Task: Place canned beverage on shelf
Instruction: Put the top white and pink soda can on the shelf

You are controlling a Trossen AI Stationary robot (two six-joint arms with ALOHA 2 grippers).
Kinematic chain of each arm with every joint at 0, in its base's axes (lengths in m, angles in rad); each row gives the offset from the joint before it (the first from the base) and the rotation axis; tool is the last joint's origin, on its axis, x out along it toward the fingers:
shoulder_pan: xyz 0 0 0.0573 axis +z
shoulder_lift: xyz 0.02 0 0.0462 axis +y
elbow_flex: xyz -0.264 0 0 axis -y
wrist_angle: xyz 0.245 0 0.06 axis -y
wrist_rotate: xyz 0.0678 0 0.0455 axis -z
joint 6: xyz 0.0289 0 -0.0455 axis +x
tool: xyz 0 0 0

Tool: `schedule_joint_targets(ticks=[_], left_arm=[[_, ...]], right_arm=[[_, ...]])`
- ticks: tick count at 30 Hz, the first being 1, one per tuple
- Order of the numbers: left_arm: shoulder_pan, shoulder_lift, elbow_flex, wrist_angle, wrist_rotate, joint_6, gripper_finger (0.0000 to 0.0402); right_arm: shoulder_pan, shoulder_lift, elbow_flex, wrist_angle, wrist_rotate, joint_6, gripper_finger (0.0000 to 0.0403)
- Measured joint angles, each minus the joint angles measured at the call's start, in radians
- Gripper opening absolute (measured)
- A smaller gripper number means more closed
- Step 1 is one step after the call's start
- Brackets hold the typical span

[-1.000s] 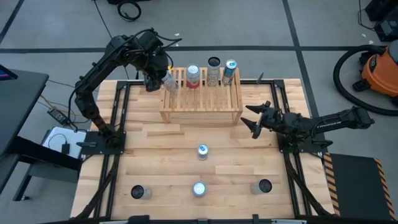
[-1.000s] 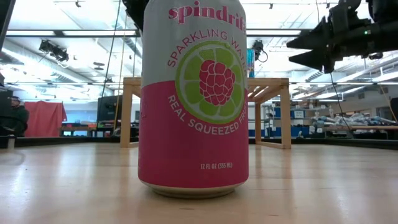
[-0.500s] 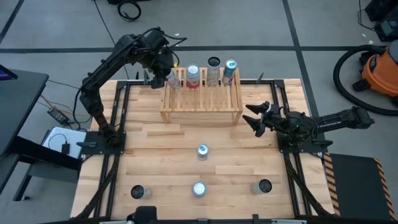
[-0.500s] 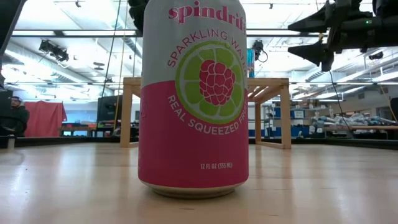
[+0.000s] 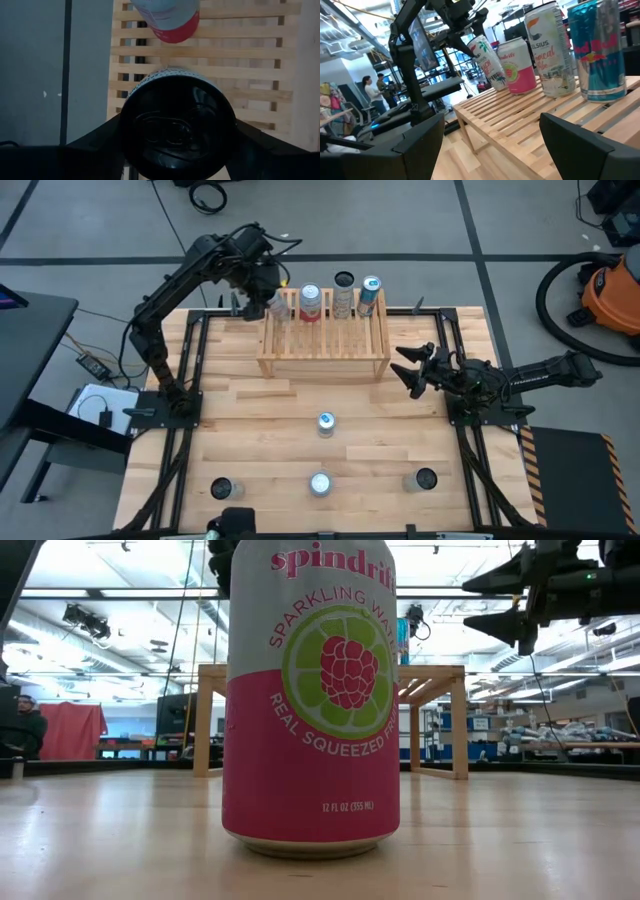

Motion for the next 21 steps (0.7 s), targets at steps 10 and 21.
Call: schedule_joint_targets(ticks=[10,21], left_arm=[[-0.004,0.001,-0.001,0.006,-0.001,0.0,0.0277],[-0.008,0.001,-0.001,0.03,-0.08,0.0,0.0282]], right_arm=[[0.0,0.0,0.0,0.0,0.002,-0.001,0.0336],[0.0,0.0,0.0,0.0,0.002,-0.001,0.0336]])
